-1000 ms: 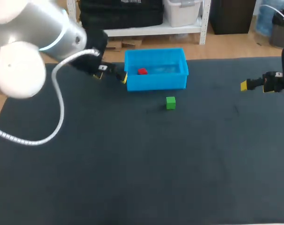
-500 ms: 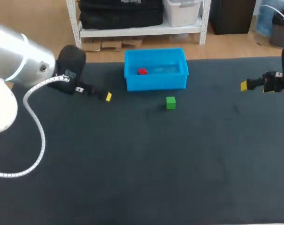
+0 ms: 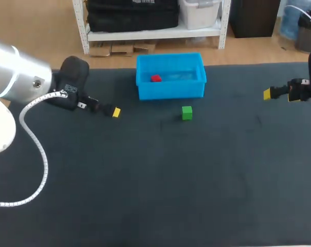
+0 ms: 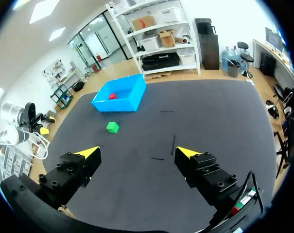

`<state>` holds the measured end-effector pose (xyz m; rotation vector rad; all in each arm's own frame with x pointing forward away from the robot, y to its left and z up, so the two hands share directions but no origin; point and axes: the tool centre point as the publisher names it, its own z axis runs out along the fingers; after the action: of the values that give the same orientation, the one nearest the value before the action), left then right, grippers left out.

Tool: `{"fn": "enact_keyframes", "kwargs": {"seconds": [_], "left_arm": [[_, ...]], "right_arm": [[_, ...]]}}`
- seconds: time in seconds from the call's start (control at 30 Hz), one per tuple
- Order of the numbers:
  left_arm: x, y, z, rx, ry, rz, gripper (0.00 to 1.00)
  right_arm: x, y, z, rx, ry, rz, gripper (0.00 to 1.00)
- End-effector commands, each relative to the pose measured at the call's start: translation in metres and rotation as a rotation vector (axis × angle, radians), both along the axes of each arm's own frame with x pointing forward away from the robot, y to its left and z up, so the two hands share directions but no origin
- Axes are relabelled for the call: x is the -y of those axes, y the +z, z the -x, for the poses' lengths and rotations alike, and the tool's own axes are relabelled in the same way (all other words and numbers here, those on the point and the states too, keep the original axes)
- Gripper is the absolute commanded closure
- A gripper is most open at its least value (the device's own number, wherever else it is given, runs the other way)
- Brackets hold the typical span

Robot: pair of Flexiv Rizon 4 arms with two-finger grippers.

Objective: Use the left arm to pick the red cube and place it into the blue plastic box first, then use the right arm to grasp the green cube and put it into the same blue plastic box after the first action is fully finished.

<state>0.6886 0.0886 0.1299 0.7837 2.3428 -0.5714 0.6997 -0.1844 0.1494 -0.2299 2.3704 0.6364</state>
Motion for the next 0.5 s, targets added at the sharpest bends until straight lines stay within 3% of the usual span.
{"fn": "enact_keyframes", "kwargs": {"seconds": [0.03,0.4,0.5], "left_arm": [[-0.0065,0.0011,0.0072,-0.005,-0.048,0.001,0.0],[-0.0044,0.0019,0.0122,0.005,-0.082,-0.008,0.0],[-0.0044,0.0019,0.0122,0.005,-0.082,-0.008,0.0]], "right_arm": [[0.0003,0.0003,-0.0001,-0.001,0.001,0.001,0.0],[0.0003,0.0003,-0.0001,-0.001,0.001,0.001,0.0],[-0.0037,0.0071,-0.0053,0.006,0.015,0.05,0.0]]}}
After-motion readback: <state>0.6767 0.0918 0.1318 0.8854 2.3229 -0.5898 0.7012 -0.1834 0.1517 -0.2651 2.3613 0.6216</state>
